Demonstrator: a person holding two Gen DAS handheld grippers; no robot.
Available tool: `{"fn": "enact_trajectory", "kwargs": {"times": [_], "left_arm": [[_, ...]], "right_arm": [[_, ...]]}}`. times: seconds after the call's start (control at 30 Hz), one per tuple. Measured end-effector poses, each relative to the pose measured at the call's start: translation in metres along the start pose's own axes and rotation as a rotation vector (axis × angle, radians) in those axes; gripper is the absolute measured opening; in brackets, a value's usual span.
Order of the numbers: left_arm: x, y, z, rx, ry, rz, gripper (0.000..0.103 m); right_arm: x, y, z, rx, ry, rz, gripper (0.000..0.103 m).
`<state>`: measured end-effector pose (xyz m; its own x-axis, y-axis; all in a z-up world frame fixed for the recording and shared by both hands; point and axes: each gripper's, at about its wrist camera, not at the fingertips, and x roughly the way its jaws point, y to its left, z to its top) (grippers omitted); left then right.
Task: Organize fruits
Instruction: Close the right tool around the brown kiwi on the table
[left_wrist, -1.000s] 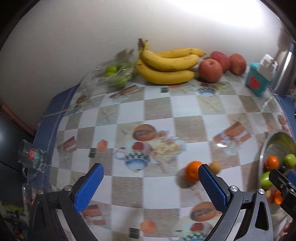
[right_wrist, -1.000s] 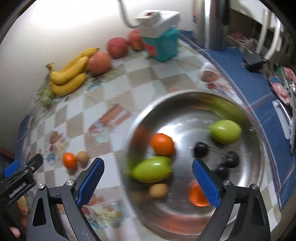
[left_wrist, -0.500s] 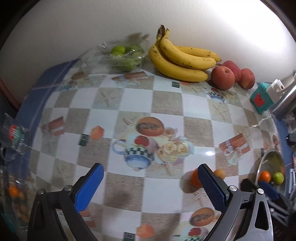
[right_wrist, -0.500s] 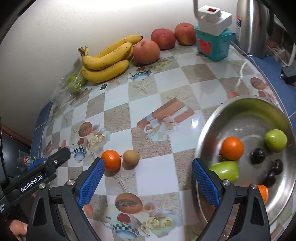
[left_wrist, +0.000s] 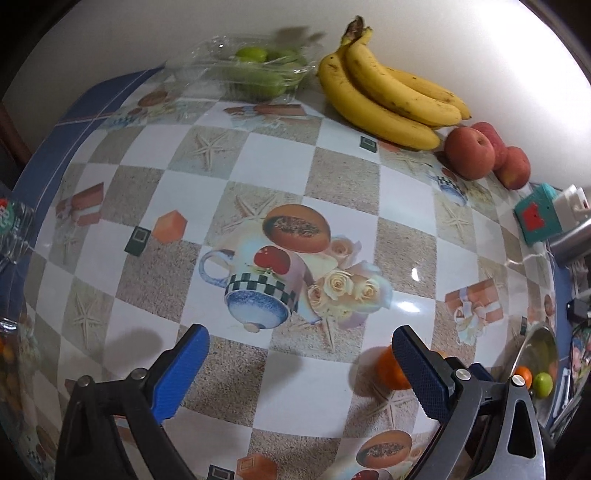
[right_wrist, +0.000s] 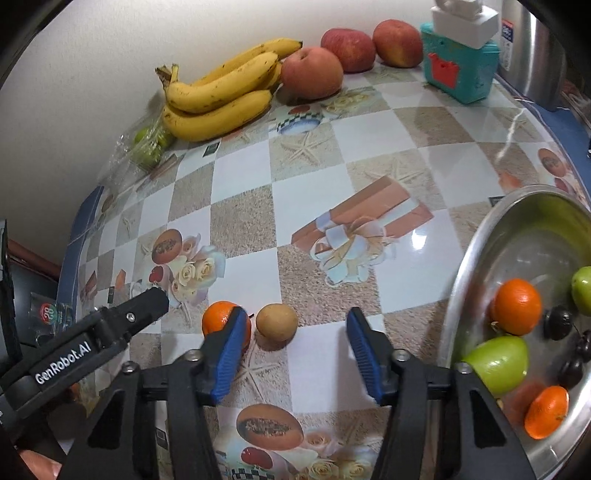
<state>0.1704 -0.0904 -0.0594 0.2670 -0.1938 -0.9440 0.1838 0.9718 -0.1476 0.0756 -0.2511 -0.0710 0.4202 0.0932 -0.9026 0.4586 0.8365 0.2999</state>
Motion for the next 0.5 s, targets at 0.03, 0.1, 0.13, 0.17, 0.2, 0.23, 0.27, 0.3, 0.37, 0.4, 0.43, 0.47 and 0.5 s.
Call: {"fn": "enact_trajectory", "kwargs": {"times": [0.03, 0.1, 0.13, 0.17, 0.2, 0.23, 0.27, 0.3, 0.37, 0.4, 0.43, 0.47, 0.5], "left_arm": [[0.000, 0.001, 0.000, -0.005, 0.002, -0.001, 0.100], [0.001, 0.002, 0.001, -0.008, 0.003, -0.002, 0.100], [0.002, 0.002, 0.002, -0.008, 0.004, -0.002, 0.100], [0.002, 0.001, 0.002, -0.007, 0.005, -0.004, 0.100], [0.003, 0.000, 0.002, -0.005, 0.006, -0.006, 0.100], [0.003, -0.001, 0.002, -0.004, 0.007, -0.009, 0.100], [0.004, -0.001, 0.003, -0.003, 0.009, -0.011, 0.100], [0.004, -0.002, 0.002, -0.001, 0.010, -0.012, 0.100], [0.005, -0.004, 0.002, 0.004, 0.011, -0.011, 0.100], [0.005, -0.005, 0.002, 0.005, 0.012, -0.011, 0.100], [0.005, -0.005, 0.002, 0.006, 0.013, -0.013, 0.100], [0.006, -0.006, 0.001, 0.005, 0.013, -0.015, 0.100], [0.005, -0.006, 0.001, 0.005, 0.014, -0.018, 0.100]], "right_arm": [[0.002, 0.000, 0.000, -0.001, 0.004, -0.002, 0.048], [0.007, 0.001, 0.001, -0.003, 0.012, -0.004, 0.047], [0.008, 0.001, 0.001, -0.002, 0.012, -0.003, 0.046], [0.009, 0.001, 0.001, -0.002, 0.014, 0.003, 0.046], [0.010, 0.001, 0.001, -0.002, 0.016, 0.008, 0.045], [0.011, 0.001, 0.001, -0.003, 0.016, 0.011, 0.042], [0.011, 0.002, 0.001, -0.005, 0.014, 0.017, 0.040], [0.011, 0.003, 0.001, -0.008, 0.014, 0.024, 0.037], [0.012, 0.005, 0.002, -0.013, 0.012, 0.033, 0.033], [0.012, 0.006, 0.002, -0.015, 0.011, 0.037, 0.030], [0.012, 0.007, 0.001, -0.015, 0.011, 0.041, 0.027], [0.012, 0.007, 0.001, -0.014, 0.011, 0.047, 0.026], [0.012, 0.007, 0.001, -0.015, 0.012, 0.048, 0.026]]}}
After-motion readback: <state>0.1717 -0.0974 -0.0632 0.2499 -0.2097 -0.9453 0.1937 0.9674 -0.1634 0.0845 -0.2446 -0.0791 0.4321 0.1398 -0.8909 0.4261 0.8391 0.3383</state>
